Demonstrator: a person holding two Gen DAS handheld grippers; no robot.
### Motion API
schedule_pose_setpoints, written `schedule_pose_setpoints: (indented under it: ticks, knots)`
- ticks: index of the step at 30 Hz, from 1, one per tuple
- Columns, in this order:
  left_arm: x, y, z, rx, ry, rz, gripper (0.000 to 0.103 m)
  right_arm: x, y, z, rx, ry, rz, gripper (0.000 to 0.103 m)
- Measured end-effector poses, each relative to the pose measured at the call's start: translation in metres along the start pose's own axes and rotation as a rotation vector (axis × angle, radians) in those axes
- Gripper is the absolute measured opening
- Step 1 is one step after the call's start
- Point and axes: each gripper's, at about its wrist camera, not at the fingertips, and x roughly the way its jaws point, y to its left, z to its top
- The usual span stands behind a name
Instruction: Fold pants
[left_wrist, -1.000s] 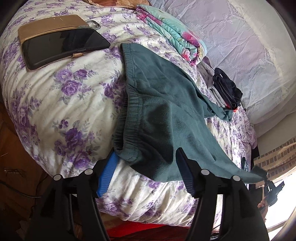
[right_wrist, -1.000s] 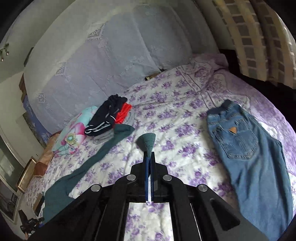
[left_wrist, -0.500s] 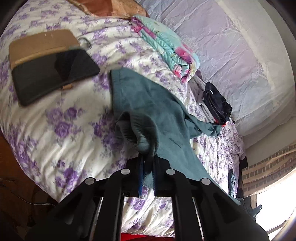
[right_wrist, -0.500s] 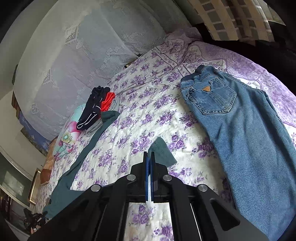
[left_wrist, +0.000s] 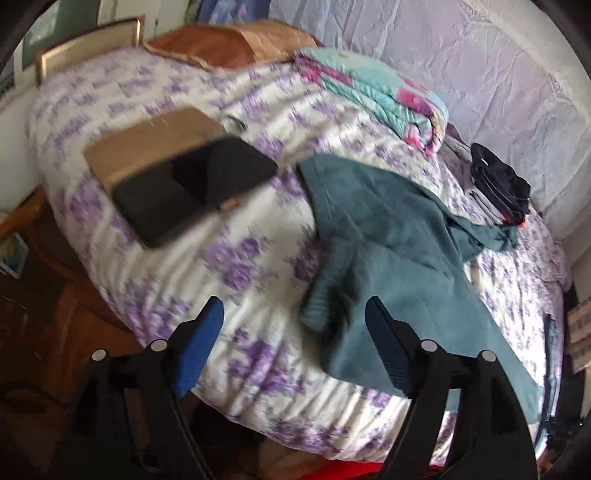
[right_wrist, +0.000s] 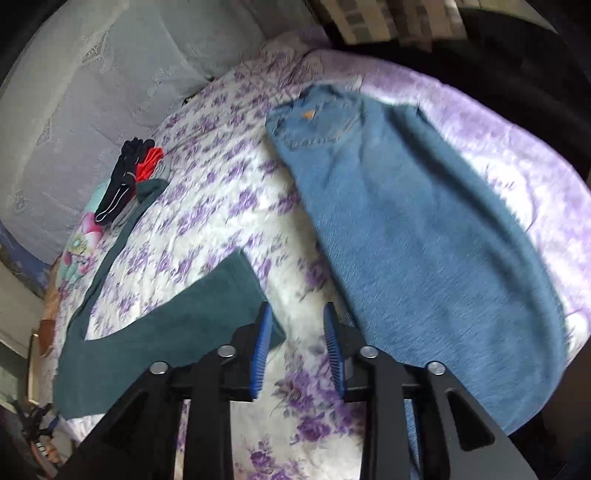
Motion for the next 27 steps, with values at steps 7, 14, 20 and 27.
schedule_pose_setpoints:
  ticks: [7,14,20,27]
  knots:
    - [0.02,-0.027,0.032,0.065,0.027,-0.074,0.077,0.085,0.054,-0.001,-0.142,0.221,0.049,0.051]
    - [0.077,-0.043,0.083,0.044,0.053,-0.006,0.077,0.095,0.16,0.079,-0.208,0.129,0.303,0.052]
    - [0.116,-0.035,0.112,-0.014,0.09,0.051,0.077,0.203,0.248,0.15,-0.098,0.173,0.418,0.05]
    - [0.142,-0.033,0.126,-0.03,0.114,0.089,0.077,0.325,0.303,0.189,-0.057,0.156,0.332,0.051]
